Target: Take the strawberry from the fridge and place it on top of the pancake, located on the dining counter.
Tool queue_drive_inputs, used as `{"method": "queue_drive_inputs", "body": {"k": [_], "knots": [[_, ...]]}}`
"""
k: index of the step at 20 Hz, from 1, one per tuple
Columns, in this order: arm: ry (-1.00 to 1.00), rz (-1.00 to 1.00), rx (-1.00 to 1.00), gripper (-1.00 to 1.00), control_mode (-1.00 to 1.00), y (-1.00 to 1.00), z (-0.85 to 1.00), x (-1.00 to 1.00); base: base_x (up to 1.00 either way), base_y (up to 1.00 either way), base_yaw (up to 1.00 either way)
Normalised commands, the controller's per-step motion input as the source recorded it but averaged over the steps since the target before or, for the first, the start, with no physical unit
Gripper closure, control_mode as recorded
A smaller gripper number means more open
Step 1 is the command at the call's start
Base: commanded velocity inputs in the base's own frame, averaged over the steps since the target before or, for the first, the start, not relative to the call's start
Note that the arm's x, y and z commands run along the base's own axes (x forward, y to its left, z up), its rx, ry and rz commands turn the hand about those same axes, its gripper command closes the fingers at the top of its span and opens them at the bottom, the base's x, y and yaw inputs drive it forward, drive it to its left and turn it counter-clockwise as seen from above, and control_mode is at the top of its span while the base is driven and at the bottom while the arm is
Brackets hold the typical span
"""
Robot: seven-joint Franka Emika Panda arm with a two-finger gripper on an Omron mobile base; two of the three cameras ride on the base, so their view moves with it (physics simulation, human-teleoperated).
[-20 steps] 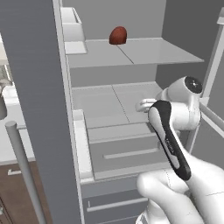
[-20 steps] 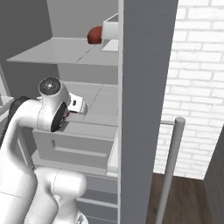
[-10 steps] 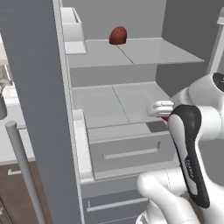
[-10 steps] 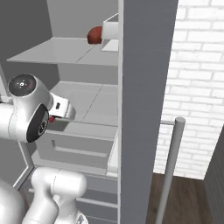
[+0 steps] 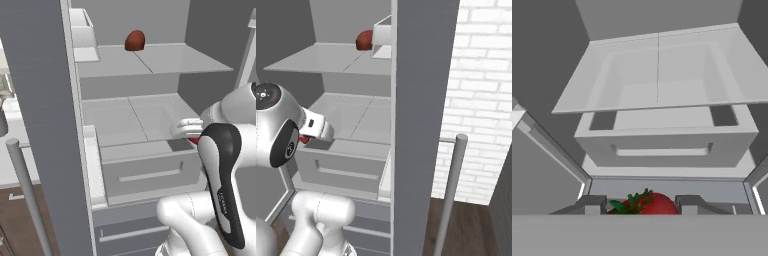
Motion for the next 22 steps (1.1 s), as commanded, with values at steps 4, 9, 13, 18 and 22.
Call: {"method": "queue_drive_inputs", "body": {"k": [4, 9, 13, 18, 22], "knots": [[0.00, -0.02, 0.00, 1.00, 1.00, 0.13, 0.00, -0.06, -0.11, 0.04, -0.01], [0.00, 0.00, 0.00, 1.00, 1.00, 0.00, 0.00, 0.00, -0.74, 0.33, -0.13], [0.00, 0.00, 0.00, 1.00, 1.00, 0.00, 0.00, 0.00, -0.70, 0.61, -0.23], [0.00, 0.00, 0.00, 1.00, 1.00, 0.00, 0.00, 0.00, -0.42, 0.44, -0.43], [0.00, 0.00, 0.00, 1.00, 1.00, 0.00, 0.00, 0.00, -0.16, 0.00, -0.69]]}}
